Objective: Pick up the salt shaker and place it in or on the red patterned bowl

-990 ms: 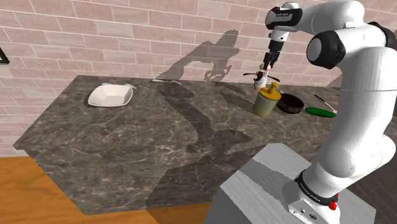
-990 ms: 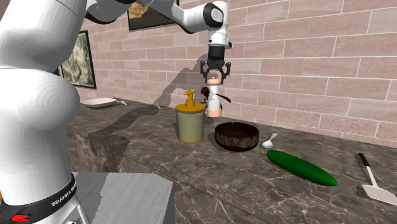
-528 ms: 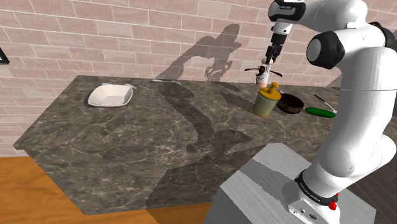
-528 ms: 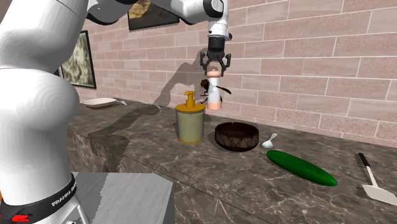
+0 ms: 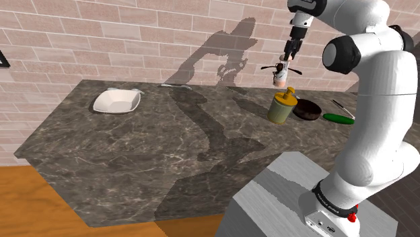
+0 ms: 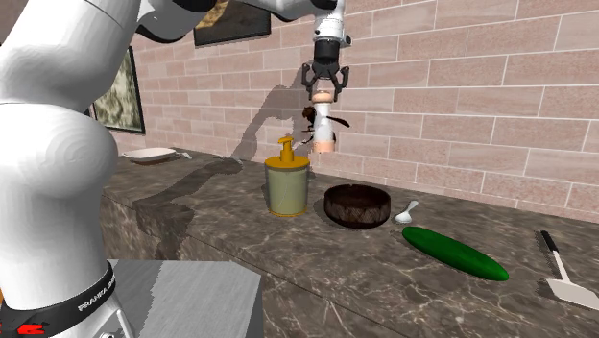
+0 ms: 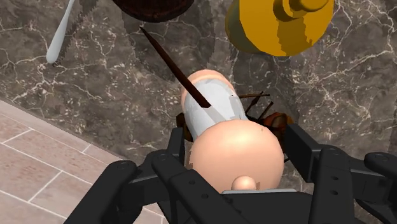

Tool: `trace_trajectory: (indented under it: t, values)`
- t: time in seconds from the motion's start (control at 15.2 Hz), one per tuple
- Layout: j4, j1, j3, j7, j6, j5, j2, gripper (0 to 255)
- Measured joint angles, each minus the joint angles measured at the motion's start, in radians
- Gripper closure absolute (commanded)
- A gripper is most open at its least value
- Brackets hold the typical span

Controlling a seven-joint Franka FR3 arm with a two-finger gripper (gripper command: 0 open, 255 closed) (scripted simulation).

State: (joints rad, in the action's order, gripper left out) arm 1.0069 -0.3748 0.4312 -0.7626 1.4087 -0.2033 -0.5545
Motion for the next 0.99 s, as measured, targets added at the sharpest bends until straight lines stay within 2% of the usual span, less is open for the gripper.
trace_trajectory:
  t: [0.13, 0.66, 0.99]
  values:
    - [0.023, -0.007, 0.008, -0.020, -0.004, 0.008, 0.027, 255]
    - [0.233, -0.037, 0.063, -0.141, 0.026, 0.078, 0.214, 255]
    - [0.271, -0.078, 0.098, -0.224, 0.001, 0.111, 0.283, 255]
